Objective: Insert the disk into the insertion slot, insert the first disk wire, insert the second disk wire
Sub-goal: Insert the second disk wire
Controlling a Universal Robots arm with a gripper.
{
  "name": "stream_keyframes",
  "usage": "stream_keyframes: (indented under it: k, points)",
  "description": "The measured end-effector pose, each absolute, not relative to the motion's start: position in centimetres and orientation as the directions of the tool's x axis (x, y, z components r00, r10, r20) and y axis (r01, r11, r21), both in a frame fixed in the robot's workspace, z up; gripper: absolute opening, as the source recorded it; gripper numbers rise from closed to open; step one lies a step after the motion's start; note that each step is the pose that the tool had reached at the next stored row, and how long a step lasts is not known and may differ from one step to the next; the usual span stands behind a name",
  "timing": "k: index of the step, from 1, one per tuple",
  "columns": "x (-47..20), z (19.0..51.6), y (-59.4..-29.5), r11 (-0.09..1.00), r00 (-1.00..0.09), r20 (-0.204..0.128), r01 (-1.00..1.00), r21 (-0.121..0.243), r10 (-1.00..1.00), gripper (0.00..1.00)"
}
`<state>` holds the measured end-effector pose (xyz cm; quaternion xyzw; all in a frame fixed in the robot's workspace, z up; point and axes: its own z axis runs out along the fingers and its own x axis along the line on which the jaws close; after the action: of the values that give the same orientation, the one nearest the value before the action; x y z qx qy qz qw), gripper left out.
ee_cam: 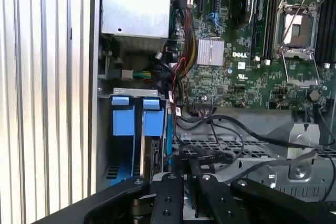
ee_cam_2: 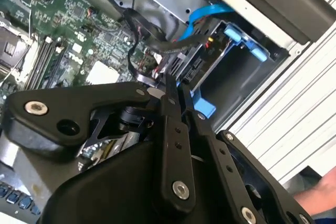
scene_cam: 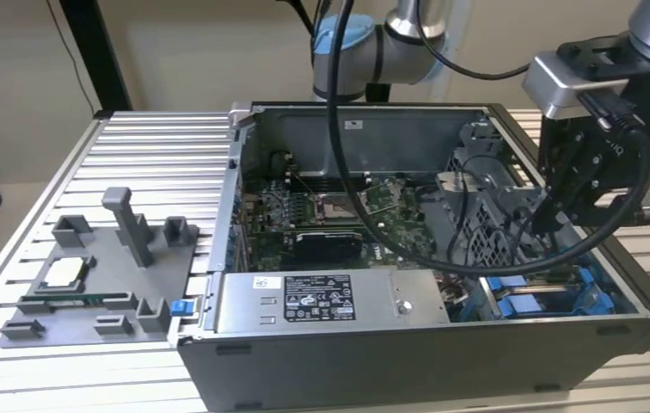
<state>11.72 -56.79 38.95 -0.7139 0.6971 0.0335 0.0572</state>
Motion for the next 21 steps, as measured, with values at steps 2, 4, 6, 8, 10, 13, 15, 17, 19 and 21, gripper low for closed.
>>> stream_keyframes:
  k: [2,4,6,8,10,13,15,17,19,21]
  points:
    - [11.6,38.8,-56.9,-0.022,0.026,-0.128,-0.999,-0.039,-0.991,0.0]
    - [11.6,38.7,-57.0,-0.021,0.027,-0.128,-0.999,-0.045,-0.991,0.0]
    - [11.6,38.5,-57.2,-0.022,0.028,-0.127,-0.998,-0.051,-0.992,0.0]
    - [11.6,38.2,-57.3,-0.022,0.029,-0.127,-0.998,-0.056,-0.991,0.0]
    - [11.6,38.0,-57.4,-0.022,0.029,-0.127,-0.998,-0.062,-0.991,0.0]
    - [11.6,37.7,-57.5,-0.022,0.03,-0.127,-0.997,-0.071,-0.991,0.0]
    - [11.6,37.6,-57.7,-0.021,0.031,-0.127,-0.997,-0.073,-0.991,0.0]
    - [11.5,37.5,-57.9,-0.021,0.031,-0.127,-0.997,-0.074,-0.991,0.0]
    - [11.4,37.4,-58.0,-0.022,0.031,-0.127,-0.997,-0.076,-0.991,0.0]
    - [11.3,37.1,-58.0,-0.021,0.031,-0.126,-0.997,-0.078,-0.991,0.0]
